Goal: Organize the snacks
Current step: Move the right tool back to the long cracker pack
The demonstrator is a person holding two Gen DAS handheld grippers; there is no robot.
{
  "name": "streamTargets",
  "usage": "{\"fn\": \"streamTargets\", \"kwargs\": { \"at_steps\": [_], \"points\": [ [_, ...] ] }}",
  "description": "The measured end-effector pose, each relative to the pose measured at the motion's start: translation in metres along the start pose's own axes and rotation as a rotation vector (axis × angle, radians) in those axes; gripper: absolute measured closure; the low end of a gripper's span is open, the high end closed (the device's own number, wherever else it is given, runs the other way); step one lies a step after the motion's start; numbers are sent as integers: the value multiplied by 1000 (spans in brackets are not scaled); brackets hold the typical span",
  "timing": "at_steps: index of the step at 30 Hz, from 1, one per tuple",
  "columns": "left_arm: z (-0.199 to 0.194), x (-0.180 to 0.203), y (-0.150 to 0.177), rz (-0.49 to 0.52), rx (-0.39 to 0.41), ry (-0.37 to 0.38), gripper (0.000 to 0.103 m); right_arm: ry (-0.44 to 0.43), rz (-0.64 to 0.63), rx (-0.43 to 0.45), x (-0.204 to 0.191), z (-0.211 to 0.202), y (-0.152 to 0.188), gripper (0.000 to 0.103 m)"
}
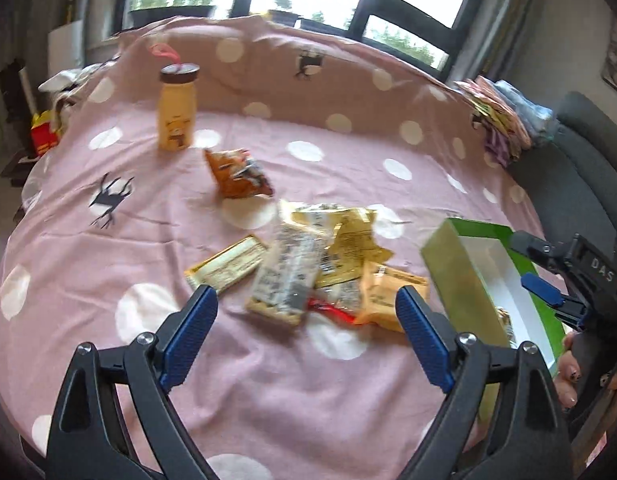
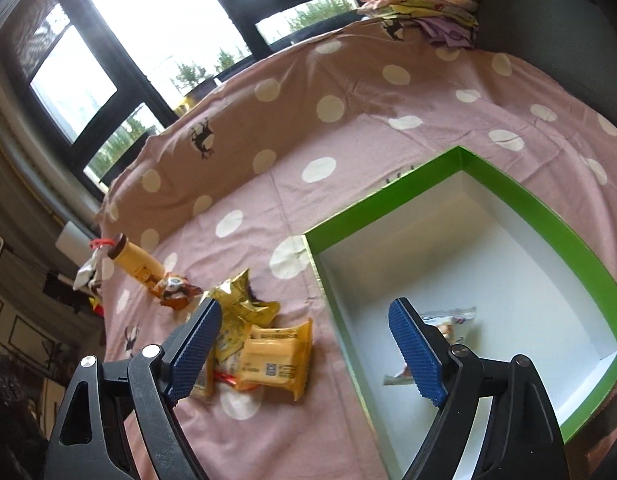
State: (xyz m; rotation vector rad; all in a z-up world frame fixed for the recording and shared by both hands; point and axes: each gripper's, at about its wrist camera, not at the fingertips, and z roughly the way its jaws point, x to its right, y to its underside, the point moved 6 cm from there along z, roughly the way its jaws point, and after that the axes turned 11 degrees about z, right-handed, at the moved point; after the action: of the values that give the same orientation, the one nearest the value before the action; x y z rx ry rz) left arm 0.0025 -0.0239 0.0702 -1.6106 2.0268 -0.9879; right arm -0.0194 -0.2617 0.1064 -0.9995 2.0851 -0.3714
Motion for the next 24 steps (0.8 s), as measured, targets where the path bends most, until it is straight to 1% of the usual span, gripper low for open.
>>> {"fn": "streamTargets", "kwargs": {
  "at_steps": [3,6,9,11,13,15,18,20,24],
  "points": [
    [11,-40,19,-77,-48,-67,12,-23,-48,-51,-23,15,14,17],
    [20,-68,32,-124,-102,-141,12,-49,-74,-125,-43,34,30,17],
    [24,-89,40,-155,-133,-214,12,-81,-81,-209,-66,59,52,17],
    [27,-97,42,-173,-148,-222,12,-70,-105,-246,-80,75,67,17],
    [28,-102,46,-185,-162,-223,12,-29,-142,-261,-93,93,83,17],
    [27,-105,46,-188,-162,-236,12,10,-185,-279,-104,111,97,17],
    [24,-106,46,-188,-162,-250,12,37,-236,-305,-118,133,116,17],
    [23,-107,46,-194,-164,-244,12,67,-261,-312,-122,145,124,17],
    [21,-112,48,-209,-169,-247,12,136,-289,-295,-121,161,131,17]
  ]
}}
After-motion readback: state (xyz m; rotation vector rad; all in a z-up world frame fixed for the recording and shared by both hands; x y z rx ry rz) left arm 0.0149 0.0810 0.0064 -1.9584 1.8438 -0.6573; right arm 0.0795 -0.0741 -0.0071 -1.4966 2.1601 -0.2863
